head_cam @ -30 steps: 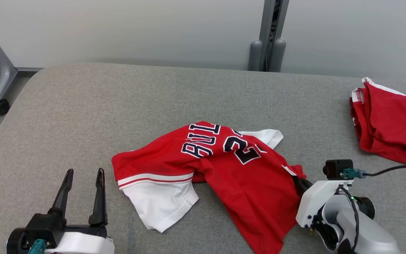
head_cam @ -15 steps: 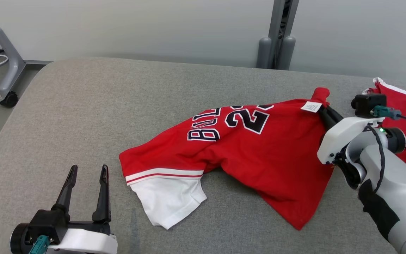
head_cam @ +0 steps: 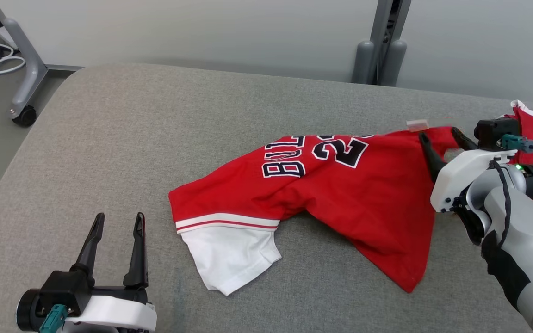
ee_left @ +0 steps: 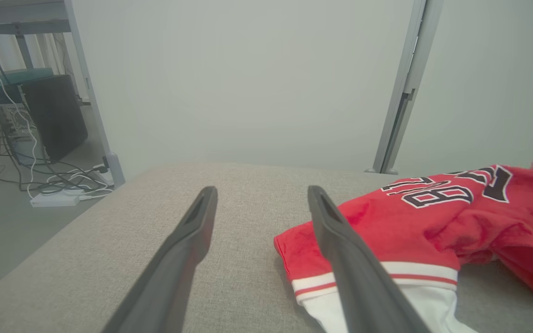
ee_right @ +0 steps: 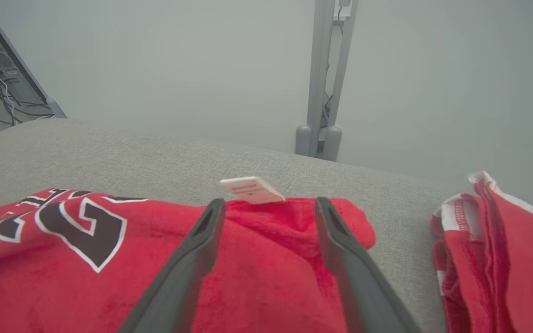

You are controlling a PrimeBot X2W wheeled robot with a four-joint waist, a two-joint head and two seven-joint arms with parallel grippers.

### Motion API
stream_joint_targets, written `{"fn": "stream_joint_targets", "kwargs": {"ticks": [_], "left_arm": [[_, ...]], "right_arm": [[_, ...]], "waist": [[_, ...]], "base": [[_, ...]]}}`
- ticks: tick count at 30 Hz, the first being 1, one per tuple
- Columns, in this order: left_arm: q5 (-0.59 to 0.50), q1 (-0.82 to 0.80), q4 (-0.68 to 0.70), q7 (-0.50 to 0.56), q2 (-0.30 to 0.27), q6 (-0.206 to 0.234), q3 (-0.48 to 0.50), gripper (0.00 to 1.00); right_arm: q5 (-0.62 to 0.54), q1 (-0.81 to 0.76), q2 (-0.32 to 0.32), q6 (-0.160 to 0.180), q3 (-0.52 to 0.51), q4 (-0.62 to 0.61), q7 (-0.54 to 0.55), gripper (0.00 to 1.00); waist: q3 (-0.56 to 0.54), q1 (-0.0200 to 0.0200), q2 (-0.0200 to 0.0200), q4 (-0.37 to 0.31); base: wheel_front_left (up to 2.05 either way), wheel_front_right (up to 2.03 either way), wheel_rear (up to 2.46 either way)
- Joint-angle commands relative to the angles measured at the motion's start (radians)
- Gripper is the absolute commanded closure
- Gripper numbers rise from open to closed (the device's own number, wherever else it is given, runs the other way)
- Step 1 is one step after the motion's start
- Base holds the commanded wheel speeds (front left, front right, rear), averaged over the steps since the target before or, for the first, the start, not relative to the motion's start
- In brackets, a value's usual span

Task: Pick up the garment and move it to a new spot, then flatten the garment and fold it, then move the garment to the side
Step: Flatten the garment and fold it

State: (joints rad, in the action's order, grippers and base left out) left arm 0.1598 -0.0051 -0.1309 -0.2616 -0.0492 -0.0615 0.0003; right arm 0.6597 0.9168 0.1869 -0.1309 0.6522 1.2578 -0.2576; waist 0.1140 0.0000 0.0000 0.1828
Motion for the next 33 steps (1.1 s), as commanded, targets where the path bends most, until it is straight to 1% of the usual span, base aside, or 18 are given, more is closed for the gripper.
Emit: {"fn": "stream_joint_targets", "kwargs": {"ticks": [1,7,10,11,13,18,24,28,33], "left_arm": [[0.002,-0.012,0.000,-0.004,-0.003,0.003,0.006,0.00],[-0.007,-0.001,0.007,-0.004,-0.003,-0.001,0.018,0.00],[-0.008,0.006,0.008,-0.004,-0.003,-0.001,0.019,0.00],[-0.008,0.006,0.008,-0.004,-0.003,-0.001,0.019,0.00],[-0.010,0.009,0.009,-0.004,-0.003,-0.001,0.020,0.00],[-0.016,0.015,0.012,-0.004,-0.004,-0.004,0.027,0.00],[-0.021,0.027,0.015,-0.004,-0.003,-0.005,0.036,0.00],[-0.021,0.037,0.015,-0.004,-0.003,-0.003,0.041,0.00],[-0.024,0.048,0.022,-0.004,-0.004,-0.002,0.052,0.00]], "right_arm": [[-0.010,-0.012,0.016,0.000,-0.011,-0.012,-0.010,0.00],[-0.052,-0.081,0.055,0.000,-0.093,-0.150,-0.008,0.00],[-0.089,-0.139,0.065,0.000,-0.153,-0.238,-0.009,0.00],[-0.089,-0.139,0.065,0.000,-0.153,-0.238,-0.009,0.00],[-0.111,-0.183,0.068,0.000,-0.201,-0.298,-0.009,0.00],[-0.177,-0.290,0.055,0.000,-0.285,-0.430,-0.009,0.00],[-0.230,-0.415,0.022,0.000,-0.376,-0.583,-0.008,0.00],[-0.259,-0.501,-0.003,0.000,-0.426,-0.681,-0.007,0.00],[-0.298,-0.594,-0.031,0.000,-0.460,-0.789,-0.007,0.00]], "waist": [[-0.006,0.0000,0.0000,-0.011],[-0.018,0.0000,0.0000,-0.049],[-0.025,0.0000,0.0000,-0.065],[-0.025,0.0000,0.0000,-0.065],[-0.029,0.0000,0.0000,-0.074],[-0.044,0.0000,0.0000,-0.093],[-0.061,0.0000,0.0000,-0.112],[-0.075,0.0000,0.0000,-0.123],[-0.089,0.0000,0.0000,-0.142]], "base": [[0.00,0.00,0.00],[0.00,0.00,0.00],[0.00,0.00,0.00],[0.00,0.00,0.00],[0.00,0.00,0.00],[0.00,0.00,0.00],[0.00,0.00,0.00],[0.00,0.00,0.00],[0.00,0.00,0.00]]}}
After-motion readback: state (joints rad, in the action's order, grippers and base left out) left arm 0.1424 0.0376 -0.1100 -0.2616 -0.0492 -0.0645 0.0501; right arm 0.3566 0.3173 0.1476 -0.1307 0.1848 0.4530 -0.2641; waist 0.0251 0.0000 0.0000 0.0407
